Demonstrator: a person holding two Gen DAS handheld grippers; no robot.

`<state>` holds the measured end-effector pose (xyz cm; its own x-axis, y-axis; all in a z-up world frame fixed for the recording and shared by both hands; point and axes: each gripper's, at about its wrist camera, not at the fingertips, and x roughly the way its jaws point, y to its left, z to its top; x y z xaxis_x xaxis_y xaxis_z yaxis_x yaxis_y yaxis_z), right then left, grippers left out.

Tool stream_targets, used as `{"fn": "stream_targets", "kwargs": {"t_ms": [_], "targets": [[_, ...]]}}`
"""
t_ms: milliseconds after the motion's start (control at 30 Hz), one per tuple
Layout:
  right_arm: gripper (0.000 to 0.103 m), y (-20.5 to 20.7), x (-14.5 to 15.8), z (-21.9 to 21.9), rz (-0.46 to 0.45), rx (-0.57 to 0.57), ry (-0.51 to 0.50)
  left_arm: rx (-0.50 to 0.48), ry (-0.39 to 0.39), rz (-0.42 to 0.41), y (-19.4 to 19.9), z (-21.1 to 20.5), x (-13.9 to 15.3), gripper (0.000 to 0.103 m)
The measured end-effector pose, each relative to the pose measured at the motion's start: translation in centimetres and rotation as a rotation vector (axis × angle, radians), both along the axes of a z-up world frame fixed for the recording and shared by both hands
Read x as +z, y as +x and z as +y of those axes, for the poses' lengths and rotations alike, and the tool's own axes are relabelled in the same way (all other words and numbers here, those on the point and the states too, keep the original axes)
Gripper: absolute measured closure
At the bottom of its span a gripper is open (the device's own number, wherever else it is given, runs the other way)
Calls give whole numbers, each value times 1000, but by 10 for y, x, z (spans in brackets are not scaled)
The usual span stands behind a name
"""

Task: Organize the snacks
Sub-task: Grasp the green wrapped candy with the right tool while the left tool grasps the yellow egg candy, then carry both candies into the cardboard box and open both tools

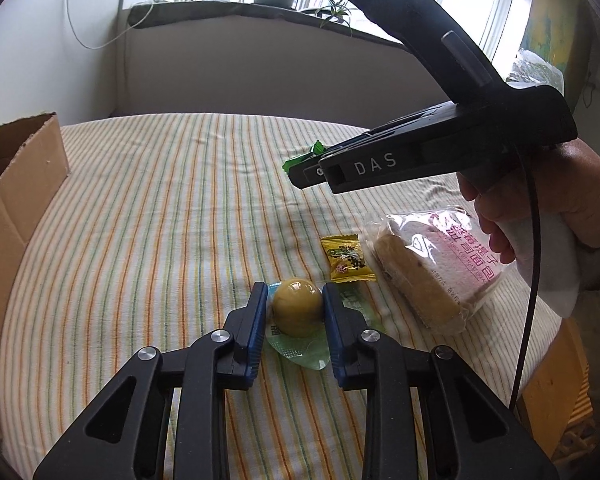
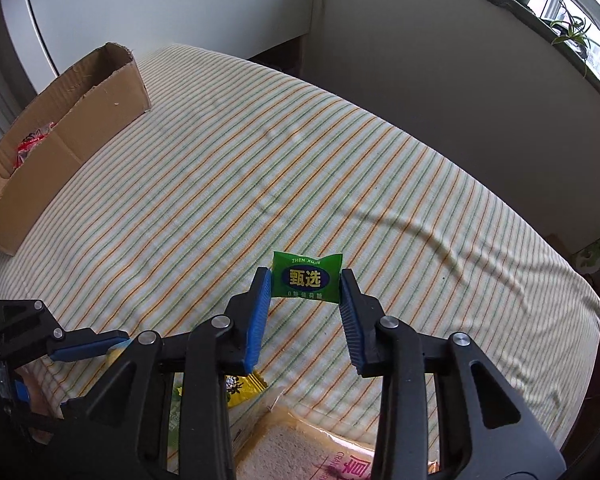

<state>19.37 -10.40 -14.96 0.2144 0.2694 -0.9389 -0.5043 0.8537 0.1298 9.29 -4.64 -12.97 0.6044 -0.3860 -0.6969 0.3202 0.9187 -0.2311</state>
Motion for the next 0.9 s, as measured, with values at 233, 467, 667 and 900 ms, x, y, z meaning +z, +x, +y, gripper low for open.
{"fn": "stream_targets", "kwargs": {"t_ms": [233,467,667,900], "targets": [[68,-19,20,-29,-42,-88,65,9,-2,-29,-4,4,12,77],[68,-51,91,-67,-179,-174,105,7,-11,-142,-23,11,56,77],[68,-78,157,-73,-294,-191,100,2,-34,-271,-47,20,105,77],[68,-89,174,-47,-315,-170,73,7,-59,-330,-69,35,122,77]]}}
